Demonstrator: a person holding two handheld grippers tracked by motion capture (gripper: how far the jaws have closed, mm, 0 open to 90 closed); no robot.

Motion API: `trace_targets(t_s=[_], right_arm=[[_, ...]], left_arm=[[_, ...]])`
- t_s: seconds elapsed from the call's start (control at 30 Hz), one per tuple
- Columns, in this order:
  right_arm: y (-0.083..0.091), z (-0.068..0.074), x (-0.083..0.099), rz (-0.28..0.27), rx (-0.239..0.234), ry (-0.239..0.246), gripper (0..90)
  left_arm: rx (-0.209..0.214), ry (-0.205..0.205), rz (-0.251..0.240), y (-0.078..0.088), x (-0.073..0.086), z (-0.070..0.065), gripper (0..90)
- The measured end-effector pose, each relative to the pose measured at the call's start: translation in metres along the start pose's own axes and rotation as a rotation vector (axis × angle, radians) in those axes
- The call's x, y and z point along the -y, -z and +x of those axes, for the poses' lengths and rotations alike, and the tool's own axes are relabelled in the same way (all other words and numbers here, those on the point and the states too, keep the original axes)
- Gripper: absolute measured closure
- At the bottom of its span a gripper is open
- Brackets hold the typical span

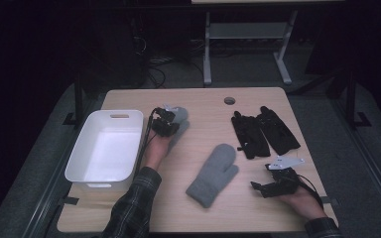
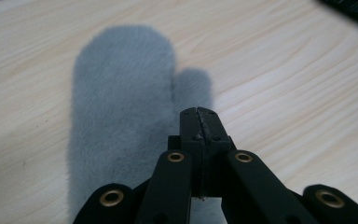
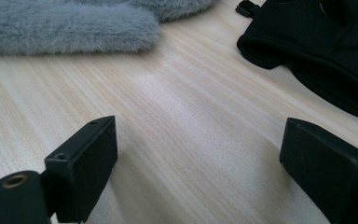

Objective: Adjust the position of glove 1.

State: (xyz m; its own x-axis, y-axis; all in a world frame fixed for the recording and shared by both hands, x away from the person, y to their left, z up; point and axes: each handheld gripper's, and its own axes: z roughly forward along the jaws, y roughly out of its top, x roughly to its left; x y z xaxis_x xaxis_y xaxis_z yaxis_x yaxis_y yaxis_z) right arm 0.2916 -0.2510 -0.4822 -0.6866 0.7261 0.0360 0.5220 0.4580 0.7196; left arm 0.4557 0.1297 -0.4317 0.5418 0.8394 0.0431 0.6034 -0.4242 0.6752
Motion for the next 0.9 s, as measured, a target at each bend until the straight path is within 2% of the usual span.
trace_targets(t_s=[0.2, 0.43, 0.6, 0.67, 0.7, 0.9], right_arm=[[0.000, 0.000, 0.000, 0.000, 0.000, -0.001, 10.9], [0.000, 0.000, 0.000, 0.000, 0.000, -0.001, 10.9], [0.000, 0.000, 0.000, 0.001, 0.000, -0.001, 10.9], [0.000, 0.000, 0.000, 0.001, 0.001, -0.002, 10.9], [0.000, 0.000, 0.000, 0.001, 0.001, -0.002, 10.9], [0.000, 0.000, 0.000, 0.000, 0.002, -0.001, 10.9]], left_arm=[[0.000, 0.002, 0.055, -0.019, 0.008, 0.000, 89.3], [0.014, -0.026, 0.062, -0.020, 0.008, -0.007, 89.4], [0.050, -0.049, 0.057, -0.021, 0.007, -0.020, 89.4], [0.070, -0.067, 0.061, -0.020, 0.006, -0.030, 89.4], [0.070, -0.067, 0.061, -0.020, 0.006, -0.030, 89.4], [0.127, -0.099, 0.058, -0.018, 0.007, -0.053, 89.4]])
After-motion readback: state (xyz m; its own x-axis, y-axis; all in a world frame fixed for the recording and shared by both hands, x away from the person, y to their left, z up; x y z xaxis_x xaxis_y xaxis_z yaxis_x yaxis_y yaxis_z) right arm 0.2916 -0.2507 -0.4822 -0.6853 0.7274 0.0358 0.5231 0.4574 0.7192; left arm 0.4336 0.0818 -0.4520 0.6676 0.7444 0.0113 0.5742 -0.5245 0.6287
